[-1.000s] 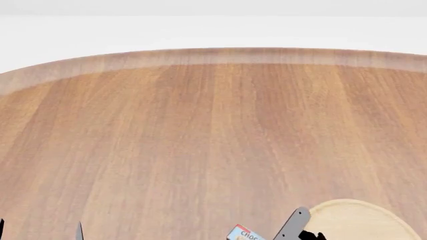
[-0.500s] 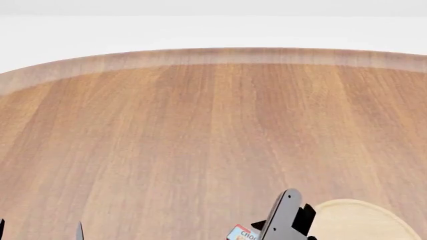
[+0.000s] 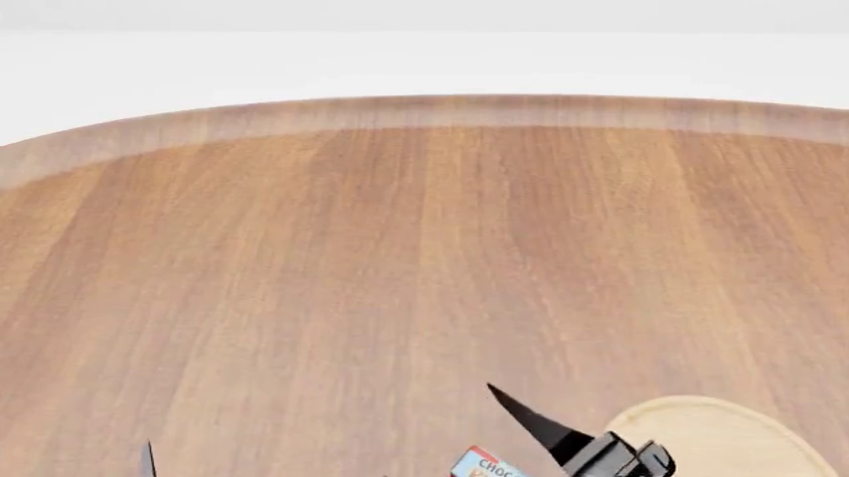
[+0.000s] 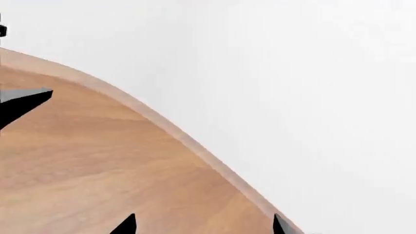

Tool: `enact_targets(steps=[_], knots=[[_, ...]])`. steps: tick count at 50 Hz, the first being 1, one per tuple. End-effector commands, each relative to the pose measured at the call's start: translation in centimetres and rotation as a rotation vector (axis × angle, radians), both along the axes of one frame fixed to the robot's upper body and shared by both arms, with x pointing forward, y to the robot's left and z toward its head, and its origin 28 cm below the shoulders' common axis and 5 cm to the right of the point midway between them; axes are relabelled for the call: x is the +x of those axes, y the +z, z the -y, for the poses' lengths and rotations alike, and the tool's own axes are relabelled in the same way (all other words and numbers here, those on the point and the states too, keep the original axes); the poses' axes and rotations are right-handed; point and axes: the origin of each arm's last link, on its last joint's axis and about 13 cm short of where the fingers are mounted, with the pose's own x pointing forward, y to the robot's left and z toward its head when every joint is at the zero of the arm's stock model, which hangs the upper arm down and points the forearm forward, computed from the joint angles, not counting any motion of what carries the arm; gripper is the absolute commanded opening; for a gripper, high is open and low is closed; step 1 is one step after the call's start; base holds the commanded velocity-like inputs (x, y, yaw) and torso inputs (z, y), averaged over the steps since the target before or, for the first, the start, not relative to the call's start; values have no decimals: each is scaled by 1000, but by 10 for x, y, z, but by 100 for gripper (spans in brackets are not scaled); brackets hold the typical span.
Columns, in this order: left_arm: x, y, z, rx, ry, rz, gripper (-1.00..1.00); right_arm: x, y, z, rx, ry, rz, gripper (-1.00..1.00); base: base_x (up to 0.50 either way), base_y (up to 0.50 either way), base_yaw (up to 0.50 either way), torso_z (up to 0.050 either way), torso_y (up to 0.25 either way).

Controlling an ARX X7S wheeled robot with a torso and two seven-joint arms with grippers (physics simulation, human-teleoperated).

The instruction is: Put the chocolate pudding to the left of the plate.

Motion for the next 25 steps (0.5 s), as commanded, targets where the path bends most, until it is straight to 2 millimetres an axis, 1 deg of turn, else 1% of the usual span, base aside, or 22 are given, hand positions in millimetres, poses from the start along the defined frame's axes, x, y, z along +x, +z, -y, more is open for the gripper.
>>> enact_targets(steps=[1,2,3,4,6,7,8,9,10,11,12,15,16,17,18,25], knots=[[-15,16,-2,-13,-5,58,100,-53,10,-15,240,-292,286,100,0,0,0,0,0],[-21,23,-3,-18,-9,82,100,-62,11,-18,286,-297,303,100,0,0,0,0,0],[-23,25,-3,-20,-9,91,100,-65,10,-19,308,-291,286,100,0,0,0,0,0],[-30,31,-4,-25,-15,119,100,-74,9,-21,346,-271,321,100,0,0,0,0,0],[-35,35,-5,-22,-14,138,100,-79,8,-22,359,-299,342,100,0,0,0,0,0],[-40,38,-6,-7,-4,179,100,-87,8,-24,369,-305,403,100,0,0,0,0,0],[-43,39,-6,-5,-1,200,100,-89,8,-24,371,-318,422,100,0,0,0,0,0],[-47,41,-6,-14,-10,221,100,-92,9,-24,368,-331,477,100,0,0,0,0,0],[-52,44,-7,-36,-21,256,100,-95,11,-24,400,-337,513,100,0,0,0,0,0],[-55,46,-8,-33,-1,279,100,-97,13,-24,426,-326,511,100,0,0,0,0,0],[-58,47,-9,-27,17,304,100,-99,12,-24,439,-339,517,100,0,0,0,0,0],[-62,50,-10,-50,0,322,100,-101,10,-22,480,-335,510,100,0,0,0,0,0],[-63,49,-11,-55,2,330,100,-101,9,-23,440,-320,528,100,0,0,0,0,0],[-63,49,-12,-67,0,334,100,-102,9,-22,452,-328,537,100,0,0,0,0,0],[-64,48,-12,-67,4,337,100,-102,11,-21,484,-334,499,100,0,0,0,0,0],[-61,43,-11,-59,1,320,100,-98,7,-20,469,-331,487,100,0,0,0,0,0]])
